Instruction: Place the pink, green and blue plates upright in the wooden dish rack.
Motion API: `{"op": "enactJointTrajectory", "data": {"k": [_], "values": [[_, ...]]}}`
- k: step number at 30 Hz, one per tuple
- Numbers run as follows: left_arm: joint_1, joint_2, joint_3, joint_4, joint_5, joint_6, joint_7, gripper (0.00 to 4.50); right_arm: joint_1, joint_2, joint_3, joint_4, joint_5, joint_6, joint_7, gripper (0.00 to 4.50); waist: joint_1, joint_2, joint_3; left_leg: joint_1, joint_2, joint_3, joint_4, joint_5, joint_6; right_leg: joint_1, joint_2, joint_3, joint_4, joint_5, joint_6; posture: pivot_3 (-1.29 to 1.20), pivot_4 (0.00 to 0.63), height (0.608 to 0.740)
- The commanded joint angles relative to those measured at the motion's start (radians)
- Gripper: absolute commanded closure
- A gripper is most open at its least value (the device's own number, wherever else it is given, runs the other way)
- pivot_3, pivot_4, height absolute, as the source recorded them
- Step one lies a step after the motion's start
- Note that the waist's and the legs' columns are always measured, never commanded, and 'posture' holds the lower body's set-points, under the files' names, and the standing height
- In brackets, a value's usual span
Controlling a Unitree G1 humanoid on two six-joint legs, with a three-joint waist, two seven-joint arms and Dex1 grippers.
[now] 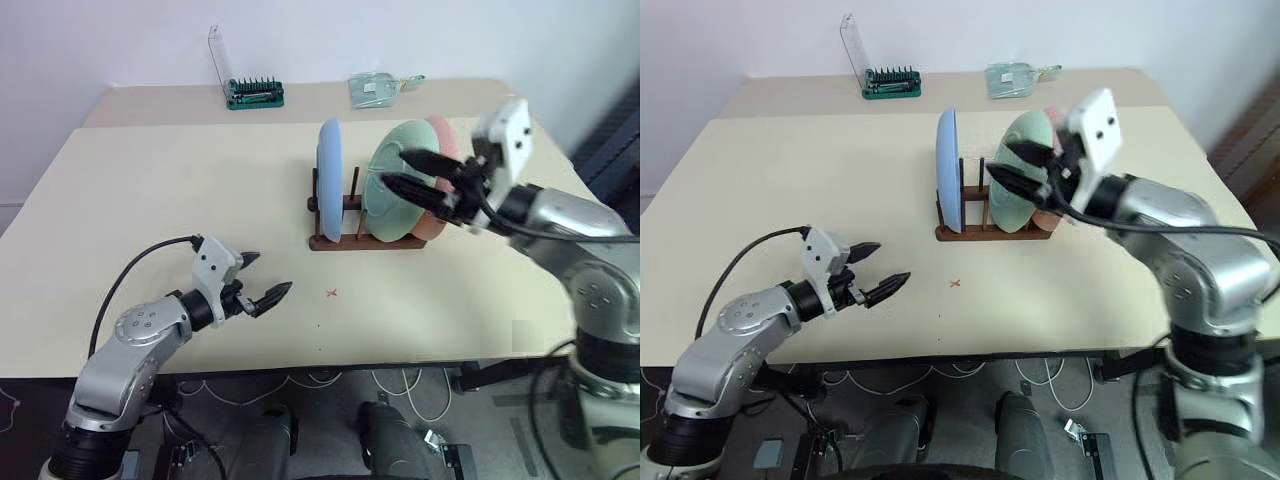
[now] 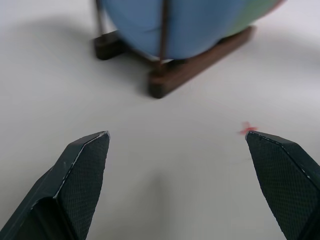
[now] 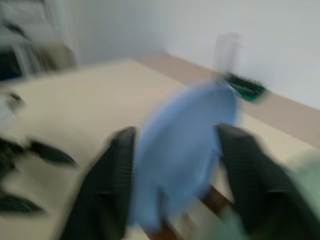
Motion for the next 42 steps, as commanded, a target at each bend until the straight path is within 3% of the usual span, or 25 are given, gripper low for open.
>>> {"op": "enactJointTrajectory", "data": {"k": [1,5,11,19,28,37,42], "values": [[-0.026,-0.008,-0.024,-0.016,-0.008,-0.012,-0.020,0.00,0.047,-0.073,-0.026,-0.053,-0.024,-0.048,0.067,4.43,-0.003,0.000,0.000,0.000,0.001,0.000,0.000,0.000,0.000,0.000,0.000,0.000,0.000,0.000,-0.001,0.00,0.150,0.740],[-0.094,-0.030,-0.073,0.018,0.007,-0.008,-0.033,0.00,0.177,-0.193,0.001,-0.085,-0.163,-0.107,0.082,4.43,0.006,0.000,0.000,0.000,0.001,0.001,0.001,0.000,0.000,0.000,0.001,0.000,0.000,-0.001,-0.001,0.00,0.150,0.740],[-0.131,-0.038,-0.083,0.000,-0.004,0.033,-0.014,0.00,0.218,-0.214,0.052,-0.032,-0.286,-0.162,0.072,4.43,0.002,0.000,0.000,0.000,0.000,0.001,0.001,0.000,0.000,0.000,0.000,0.000,0.000,0.000,0.000,0.00,0.150,0.740],[-0.174,-0.060,-0.077,-0.059,-0.026,0.132,0.046,0.00,0.122,-0.153,0.168,0.098,-0.420,-0.247,0.063,4.43,0.002,0.000,0.000,0.000,0.000,0.001,0.001,0.000,0.000,0.000,0.000,0.000,0.000,0.000,0.000,0.00,0.150,0.740],[-0.211,-0.070,-0.047,-0.148,-0.077,0.258,0.124,0.00,0.014,-0.058,0.218,0.083,-0.410,-0.275,0.106,4.43,0.005,0.000,0.001,0.000,0.000,0.000,0.001,0.000,0.000,0.000,0.000,0.000,0.000,0.000,0.001,0.00,0.150,0.740],[-0.250,-0.080,-0.036,-0.202,-0.128,0.352,0.181,0.00,0.093,-0.091,0.174,0.059,-0.404,-0.267,0.141,4.43,0.004,0.000,0.001,0.000,0.000,-0.001,0.001,0.000,0.000,0.000,0.000,0.000,0.001,0.000,0.001,0.00,0.150,0.740],[-0.179,-0.018,0.013,-0.192,-0.115,0.339,0.166,0.00,0.380,-0.135,-0.017,0.006,-0.304,-0.283,0.248,4.43,0.020,0.000,0.001,0.000,-0.001,-0.001,0.001,-0.001,0.001,0.002,0.000,0.000,0.001,0.000,0.001,0.00,0.150,0.740]]}}
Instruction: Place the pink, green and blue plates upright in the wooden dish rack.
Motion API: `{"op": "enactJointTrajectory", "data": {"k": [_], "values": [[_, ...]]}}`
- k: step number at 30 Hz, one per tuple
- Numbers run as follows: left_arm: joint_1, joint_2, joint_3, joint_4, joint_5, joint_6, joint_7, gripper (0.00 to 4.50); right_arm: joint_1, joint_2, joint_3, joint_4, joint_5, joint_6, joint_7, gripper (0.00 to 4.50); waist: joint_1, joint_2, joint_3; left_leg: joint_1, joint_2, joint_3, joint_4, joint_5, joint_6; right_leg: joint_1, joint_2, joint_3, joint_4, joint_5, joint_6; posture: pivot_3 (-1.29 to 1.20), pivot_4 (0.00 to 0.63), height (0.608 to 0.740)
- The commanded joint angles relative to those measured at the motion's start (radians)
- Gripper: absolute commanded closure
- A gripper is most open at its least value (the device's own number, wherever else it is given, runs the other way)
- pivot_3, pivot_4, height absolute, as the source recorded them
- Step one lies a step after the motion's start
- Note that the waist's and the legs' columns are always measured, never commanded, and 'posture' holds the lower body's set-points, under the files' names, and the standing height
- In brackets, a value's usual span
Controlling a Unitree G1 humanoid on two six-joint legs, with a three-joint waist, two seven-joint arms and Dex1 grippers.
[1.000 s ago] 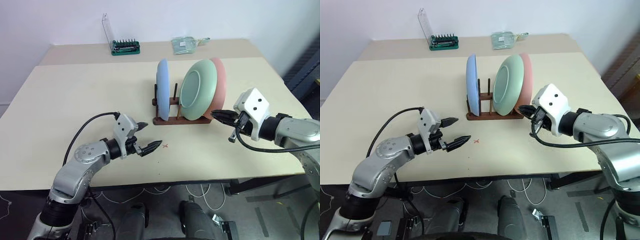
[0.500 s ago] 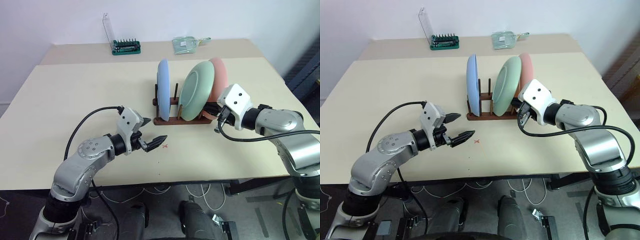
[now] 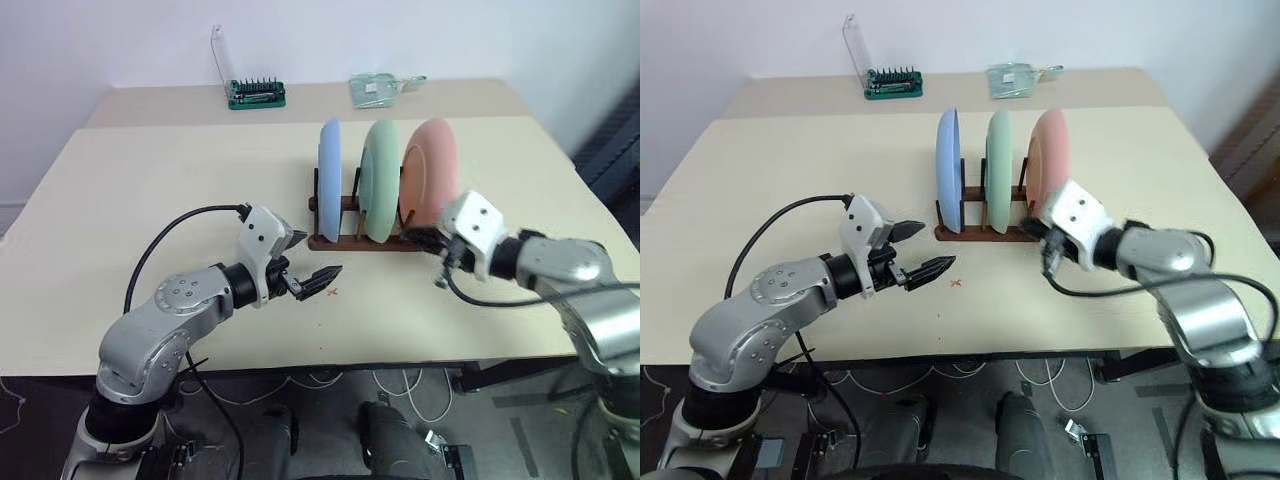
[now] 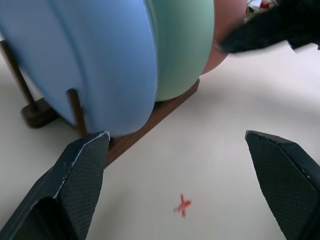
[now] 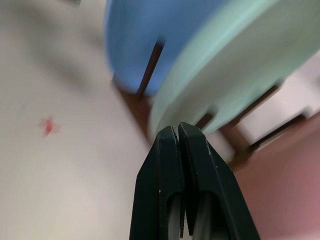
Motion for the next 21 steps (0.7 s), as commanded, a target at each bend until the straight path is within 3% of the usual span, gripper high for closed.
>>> {"op": "enactJointTrajectory", "data": {"k": [1,8,21], "values": [[0.047,0.049,0.057,-0.010,0.014,-0.027,-0.013,0.00,0.127,-0.012,-0.149,-0.061,0.081,-0.010,0.053,4.43,0.003,0.000,0.000,0.000,0.000,0.000,0.000,0.000,0.000,0.000,0.000,0.000,0.000,0.000,0.000,0.00,0.150,0.740],[0.158,0.144,0.142,0.137,0.088,-0.168,-0.070,0.00,0.243,0.057,-0.259,0.115,0.053,-0.103,0.006,4.43,0.003,0.001,0.000,0.002,0.001,0.002,0.001,0.000,0.000,0.001,0.001,0.001,0.000,-0.002,-0.003,0.00,0.150,0.740],[0.305,0.132,0.177,0.298,0.185,-0.421,-0.119,0.00,0.086,0.088,-0.207,0.378,0.019,-0.248,0.018,4.43,0.003,0.001,0.000,0.002,0.001,0.003,0.000,0.000,0.000,0.001,0.000,0.001,0.000,-0.001,-0.003,0.00,0.150,0.740]]}}
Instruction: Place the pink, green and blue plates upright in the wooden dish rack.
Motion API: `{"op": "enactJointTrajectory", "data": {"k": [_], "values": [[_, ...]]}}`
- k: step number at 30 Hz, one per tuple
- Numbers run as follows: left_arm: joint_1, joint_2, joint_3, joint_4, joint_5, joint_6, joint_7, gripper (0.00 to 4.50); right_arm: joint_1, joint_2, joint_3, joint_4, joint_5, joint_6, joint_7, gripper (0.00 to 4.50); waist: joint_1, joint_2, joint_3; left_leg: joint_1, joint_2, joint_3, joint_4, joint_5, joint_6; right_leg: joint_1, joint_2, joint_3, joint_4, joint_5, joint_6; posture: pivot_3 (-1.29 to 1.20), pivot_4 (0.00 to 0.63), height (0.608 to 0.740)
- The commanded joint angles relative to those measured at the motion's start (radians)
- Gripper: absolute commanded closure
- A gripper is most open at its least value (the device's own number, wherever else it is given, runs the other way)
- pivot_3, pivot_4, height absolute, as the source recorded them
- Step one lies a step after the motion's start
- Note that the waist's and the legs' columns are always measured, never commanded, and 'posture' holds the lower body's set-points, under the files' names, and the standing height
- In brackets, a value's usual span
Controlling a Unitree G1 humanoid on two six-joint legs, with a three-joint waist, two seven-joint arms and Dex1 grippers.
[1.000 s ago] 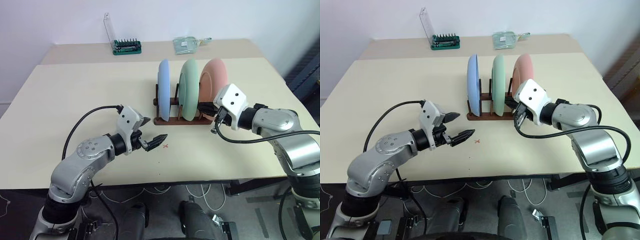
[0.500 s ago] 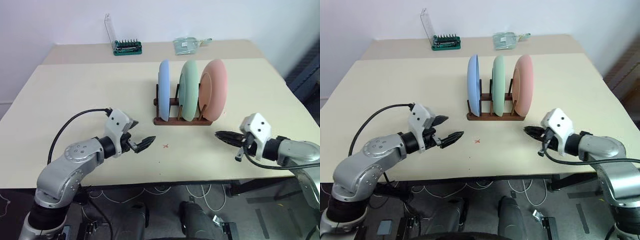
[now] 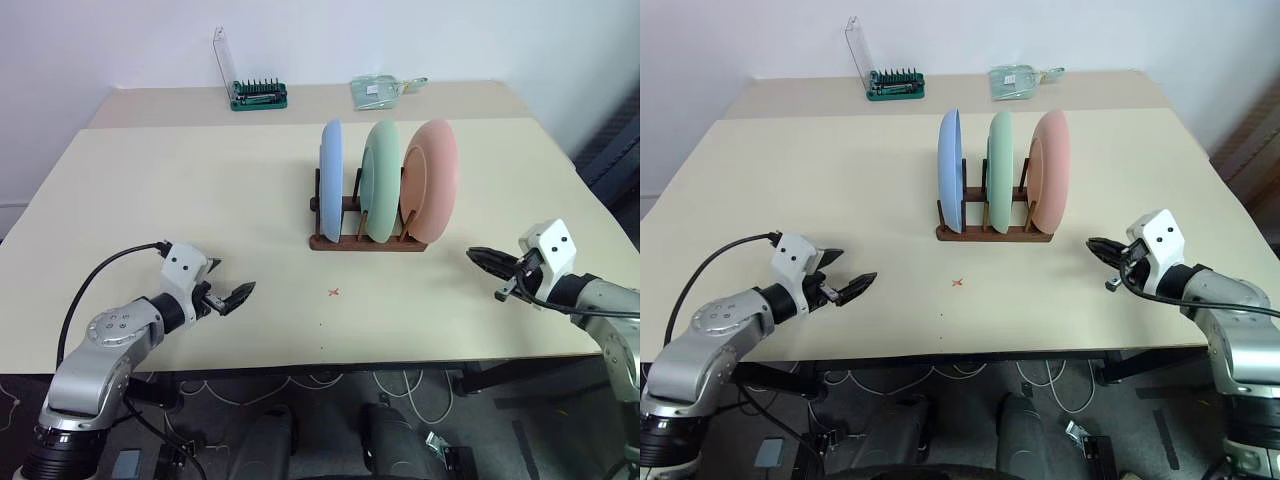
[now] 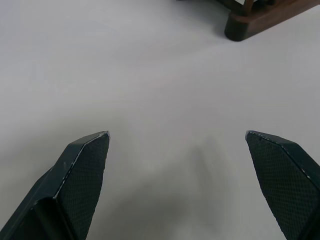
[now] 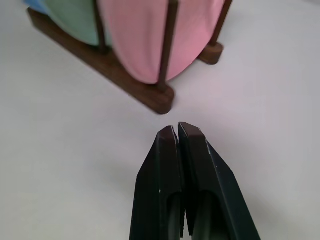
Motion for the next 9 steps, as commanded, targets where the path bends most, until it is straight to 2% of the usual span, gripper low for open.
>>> {"op": "enactJointTrajectory", "data": {"k": [1,9], "values": [[0.023,-0.004,0.020,0.033,0.027,-0.081,-0.024,0.00,-0.029,0.011,0.008,0.020,-0.012,-0.046,0.002,4.43,0.000,0.000,0.000,0.000,0.000,0.000,0.000,0.000,0.000,0.000,0.000,0.000,0.000,0.000,0.000,0.00,0.150,0.740],[0.075,-0.015,0.042,0.145,0.039,-0.217,-0.082,0.00,-0.055,0.017,0.044,0.028,-0.029,-0.056,-0.006,4.43,-0.002,0.000,0.000,0.000,0.000,0.000,0.000,0.000,0.000,0.000,0.000,0.000,0.000,0.000,0.001,0.00,0.150,0.740]]}}
